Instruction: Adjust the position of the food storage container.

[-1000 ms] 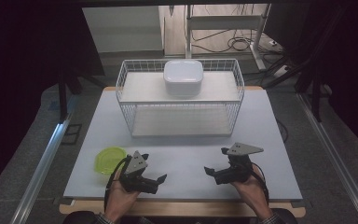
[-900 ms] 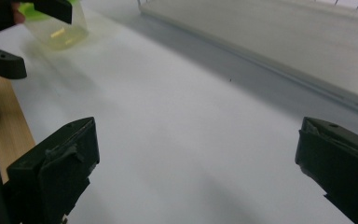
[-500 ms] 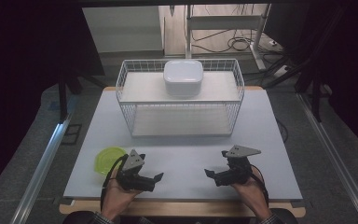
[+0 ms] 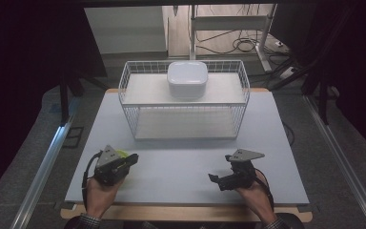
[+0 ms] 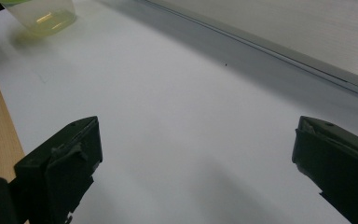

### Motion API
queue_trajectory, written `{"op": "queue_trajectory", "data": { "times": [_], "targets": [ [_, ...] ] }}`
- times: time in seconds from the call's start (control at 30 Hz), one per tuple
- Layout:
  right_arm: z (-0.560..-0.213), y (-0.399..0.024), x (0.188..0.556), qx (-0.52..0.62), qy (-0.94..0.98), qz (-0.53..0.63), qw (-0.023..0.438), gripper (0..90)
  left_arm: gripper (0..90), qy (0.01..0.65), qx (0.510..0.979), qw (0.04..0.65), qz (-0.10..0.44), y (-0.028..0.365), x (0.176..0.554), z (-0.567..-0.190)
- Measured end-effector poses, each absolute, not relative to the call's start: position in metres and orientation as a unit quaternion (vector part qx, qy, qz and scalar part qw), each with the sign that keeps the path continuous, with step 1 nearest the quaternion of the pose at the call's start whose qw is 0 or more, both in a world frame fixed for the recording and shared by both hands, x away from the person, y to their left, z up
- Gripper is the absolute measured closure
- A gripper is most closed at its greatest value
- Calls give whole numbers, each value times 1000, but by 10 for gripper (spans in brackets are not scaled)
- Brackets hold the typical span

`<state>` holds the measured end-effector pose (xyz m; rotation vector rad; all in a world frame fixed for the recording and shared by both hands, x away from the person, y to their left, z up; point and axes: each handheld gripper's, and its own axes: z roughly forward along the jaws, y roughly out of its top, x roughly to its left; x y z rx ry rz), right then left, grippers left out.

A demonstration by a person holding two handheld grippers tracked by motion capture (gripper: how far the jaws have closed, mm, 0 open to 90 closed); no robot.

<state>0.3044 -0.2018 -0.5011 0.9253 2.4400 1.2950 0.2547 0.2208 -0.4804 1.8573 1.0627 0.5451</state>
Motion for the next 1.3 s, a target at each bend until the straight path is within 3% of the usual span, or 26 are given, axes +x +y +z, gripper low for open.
{"op": "queue_trajectory", "data": {
  "times": [0.67,1.3],
  "targets": [
    [-504,-200,305,315,838,432,107,29,897,547,683,401,273,306,254,-497],
    [-507,-197,305,314,846,417,108,32,897,593,686,343,245,308,258,-517]
  ]
}}
